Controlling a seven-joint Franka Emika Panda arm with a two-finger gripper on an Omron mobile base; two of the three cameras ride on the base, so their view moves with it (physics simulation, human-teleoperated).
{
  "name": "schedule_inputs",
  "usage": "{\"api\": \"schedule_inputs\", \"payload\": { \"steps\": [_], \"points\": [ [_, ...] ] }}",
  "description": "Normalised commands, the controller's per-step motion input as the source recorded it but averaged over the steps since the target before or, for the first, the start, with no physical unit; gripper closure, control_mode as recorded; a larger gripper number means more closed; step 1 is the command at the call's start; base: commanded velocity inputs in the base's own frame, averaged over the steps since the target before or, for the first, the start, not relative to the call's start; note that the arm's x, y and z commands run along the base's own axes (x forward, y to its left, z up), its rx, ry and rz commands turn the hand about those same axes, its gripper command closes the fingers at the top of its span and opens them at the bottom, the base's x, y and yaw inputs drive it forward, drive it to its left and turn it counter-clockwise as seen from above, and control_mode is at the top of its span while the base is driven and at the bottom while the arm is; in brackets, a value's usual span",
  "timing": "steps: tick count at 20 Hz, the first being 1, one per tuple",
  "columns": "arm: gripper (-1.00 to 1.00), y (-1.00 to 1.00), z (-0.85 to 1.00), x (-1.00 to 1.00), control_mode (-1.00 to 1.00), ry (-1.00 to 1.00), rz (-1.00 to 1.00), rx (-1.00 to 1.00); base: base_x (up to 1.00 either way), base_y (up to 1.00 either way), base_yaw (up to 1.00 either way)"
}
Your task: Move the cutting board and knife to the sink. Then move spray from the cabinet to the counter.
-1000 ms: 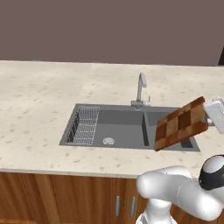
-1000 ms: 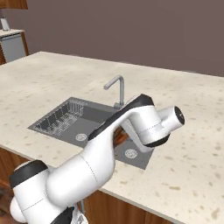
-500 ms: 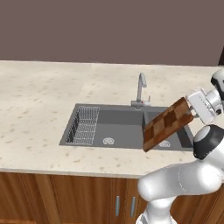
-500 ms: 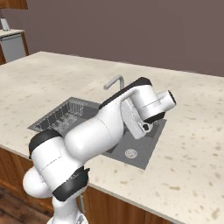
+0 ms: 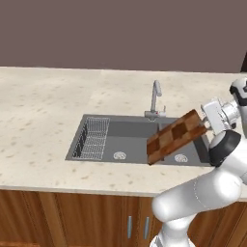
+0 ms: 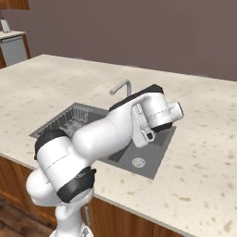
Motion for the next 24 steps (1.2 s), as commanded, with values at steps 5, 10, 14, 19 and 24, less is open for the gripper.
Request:
{"api": "schedule_inputs", "payload": {
  "steps": [5, 10, 14, 19, 24],
  "points": [
    [1.0, 0.89, -0.19, 0.04, -1.0, -0.04, -0.15, -0.01, 0.0, 0.0, 0.0],
    [1.0, 0.36, -0.12, 0.14, -1.0, -0.1, -0.27, 0.0, 0.0, 0.0, 0.0],
    [1.0, 0.35, -0.15, 0.29, -1.0, -0.06, -0.27, -0.03, 0.0, 0.0, 0.0],
    [1.0, 0.54, -0.14, 0.51, -1.0, 0.01, -0.11, -0.21, 0.0, 0.0, 0.0],
    [1.0, 0.58, -0.33, 0.48, -1.0, 0.03, 0.0, -0.21, 0.0, 0.0, 0.0]
  ]
}}
